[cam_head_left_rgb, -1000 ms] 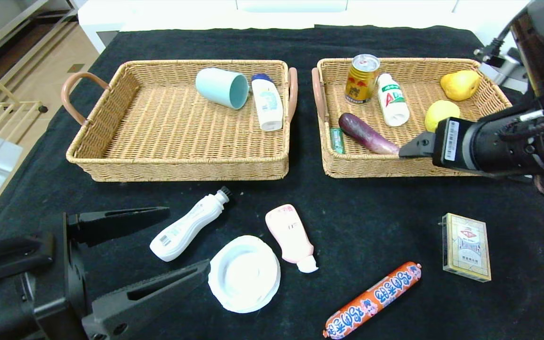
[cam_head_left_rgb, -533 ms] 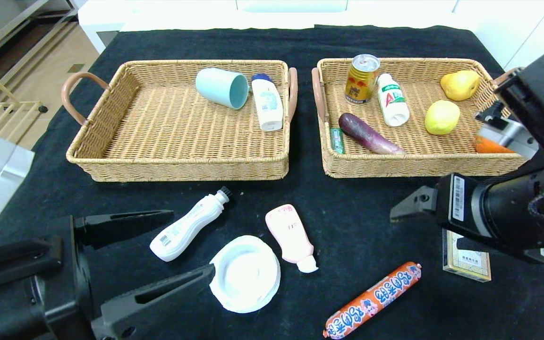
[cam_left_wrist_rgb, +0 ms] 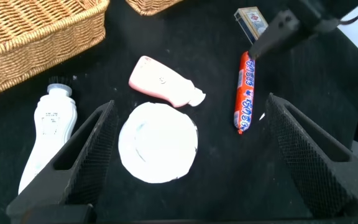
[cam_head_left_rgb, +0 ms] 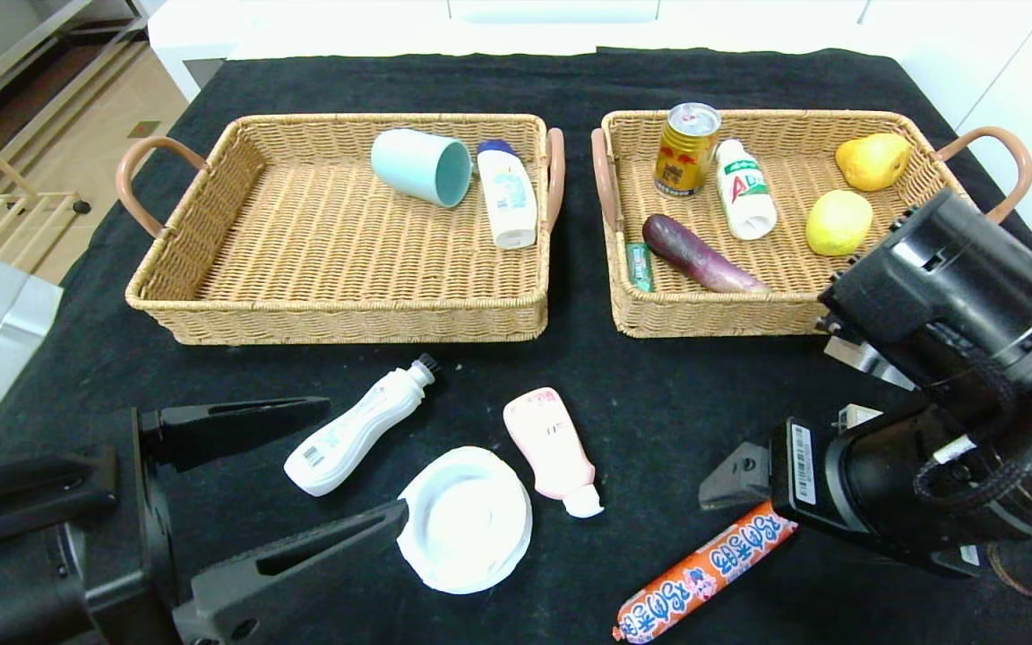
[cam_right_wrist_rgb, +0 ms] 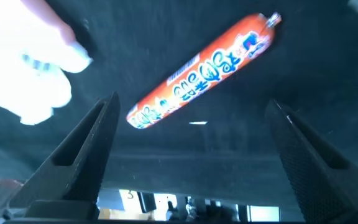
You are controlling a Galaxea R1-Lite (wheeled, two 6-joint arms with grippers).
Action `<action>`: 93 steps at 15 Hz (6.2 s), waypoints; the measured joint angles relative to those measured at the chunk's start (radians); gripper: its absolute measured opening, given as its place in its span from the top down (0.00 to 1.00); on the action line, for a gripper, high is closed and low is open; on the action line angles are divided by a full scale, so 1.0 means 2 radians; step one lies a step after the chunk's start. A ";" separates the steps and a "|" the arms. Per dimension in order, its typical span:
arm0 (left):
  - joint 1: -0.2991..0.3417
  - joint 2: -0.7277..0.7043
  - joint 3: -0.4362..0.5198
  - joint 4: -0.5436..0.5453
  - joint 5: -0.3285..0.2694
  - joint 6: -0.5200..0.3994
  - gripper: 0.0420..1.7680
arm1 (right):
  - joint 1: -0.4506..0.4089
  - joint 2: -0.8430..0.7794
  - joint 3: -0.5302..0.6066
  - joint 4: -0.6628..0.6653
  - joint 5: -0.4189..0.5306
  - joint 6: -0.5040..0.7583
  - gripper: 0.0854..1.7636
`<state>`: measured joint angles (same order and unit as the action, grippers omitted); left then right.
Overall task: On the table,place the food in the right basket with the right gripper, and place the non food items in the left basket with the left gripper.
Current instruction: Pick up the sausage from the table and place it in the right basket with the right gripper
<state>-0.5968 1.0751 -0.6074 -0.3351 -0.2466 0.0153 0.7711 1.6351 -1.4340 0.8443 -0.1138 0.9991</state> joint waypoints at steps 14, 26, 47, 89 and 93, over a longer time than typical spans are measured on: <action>0.000 -0.004 0.000 -0.002 0.004 0.003 0.03 | 0.001 0.061 0.016 -0.042 -0.001 0.012 0.04; 0.000 -0.004 0.002 -0.002 0.004 0.005 0.03 | 0.001 0.071 0.016 -0.042 0.000 0.011 0.04; 0.003 0.000 0.003 -0.004 0.010 0.007 0.03 | 0.001 0.090 0.018 -0.043 -0.002 0.021 0.75; 0.001 0.003 0.009 -0.005 0.010 0.015 0.03 | -0.202 0.122 -0.255 -0.271 -0.031 -0.109 0.75; 0.002 0.002 0.008 -0.005 0.011 0.018 0.03 | -0.216 0.136 -0.252 -0.276 -0.032 -0.111 0.65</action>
<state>-0.5936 1.0796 -0.5913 -0.3445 -0.2247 0.0504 0.3400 1.9079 -1.9381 0.2915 -0.1770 0.7768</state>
